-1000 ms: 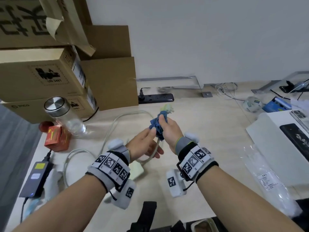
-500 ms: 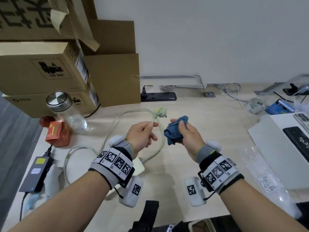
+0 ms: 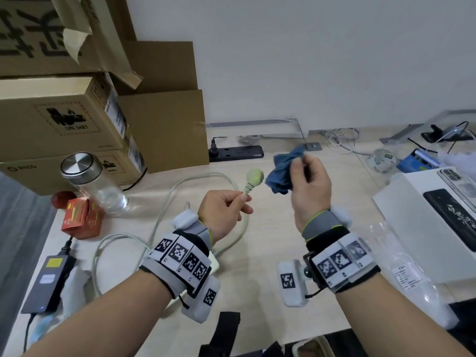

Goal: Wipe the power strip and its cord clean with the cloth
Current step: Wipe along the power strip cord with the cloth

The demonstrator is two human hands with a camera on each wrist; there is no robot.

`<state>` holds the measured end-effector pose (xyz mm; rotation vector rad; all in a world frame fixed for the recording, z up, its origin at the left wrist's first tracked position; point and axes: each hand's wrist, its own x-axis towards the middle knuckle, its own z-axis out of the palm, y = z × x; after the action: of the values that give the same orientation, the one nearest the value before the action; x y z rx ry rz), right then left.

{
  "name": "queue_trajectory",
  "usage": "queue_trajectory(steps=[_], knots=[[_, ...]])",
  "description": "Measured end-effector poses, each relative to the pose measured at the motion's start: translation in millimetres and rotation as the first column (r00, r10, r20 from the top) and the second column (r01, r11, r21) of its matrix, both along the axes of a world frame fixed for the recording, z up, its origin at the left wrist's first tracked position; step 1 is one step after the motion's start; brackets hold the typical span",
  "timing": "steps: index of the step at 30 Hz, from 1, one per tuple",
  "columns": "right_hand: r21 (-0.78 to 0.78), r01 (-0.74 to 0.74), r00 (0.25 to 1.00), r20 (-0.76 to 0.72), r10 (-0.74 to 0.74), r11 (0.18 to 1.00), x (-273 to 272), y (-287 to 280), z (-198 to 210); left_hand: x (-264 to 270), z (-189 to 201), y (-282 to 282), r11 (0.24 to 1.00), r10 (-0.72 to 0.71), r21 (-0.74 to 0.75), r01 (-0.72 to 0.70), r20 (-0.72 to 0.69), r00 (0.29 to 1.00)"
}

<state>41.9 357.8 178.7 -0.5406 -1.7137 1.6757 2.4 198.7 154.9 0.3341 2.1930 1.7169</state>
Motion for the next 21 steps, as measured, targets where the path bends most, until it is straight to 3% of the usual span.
queue_trajectory(steps=[2,4,6,11,16,21], knots=[[0.268,-0.152,0.988,0.070,0.138,0.951,-1,-13,-9,2,3,3,0.999,-0.035,-0.032,0.032,-0.093,0.995],[0.494,-0.283,0.955,0.227,0.193,0.822,2,-23,-19,5,8,4,0.995,-0.095,-0.053,0.088,-0.165,0.982],[0.527,-0.305,0.944,0.278,0.178,0.793,4,-24,-23,7,14,0,0.988,-0.150,-0.054,0.141,-0.215,0.965],[0.330,-0.325,0.904,0.384,0.189,0.886,0,-17,-21,6,22,-7,0.974,-0.226,-0.068,0.215,-0.289,0.930],[0.130,-0.286,0.914,0.335,0.230,0.949,-11,-13,-27,4,15,-11,0.962,-0.272,-0.097,0.255,-0.325,0.906],[-0.103,-0.270,0.906,0.308,0.289,0.957,-13,-18,-16,1,17,-8,0.922,-0.371,-0.197,0.332,-0.216,0.903]])
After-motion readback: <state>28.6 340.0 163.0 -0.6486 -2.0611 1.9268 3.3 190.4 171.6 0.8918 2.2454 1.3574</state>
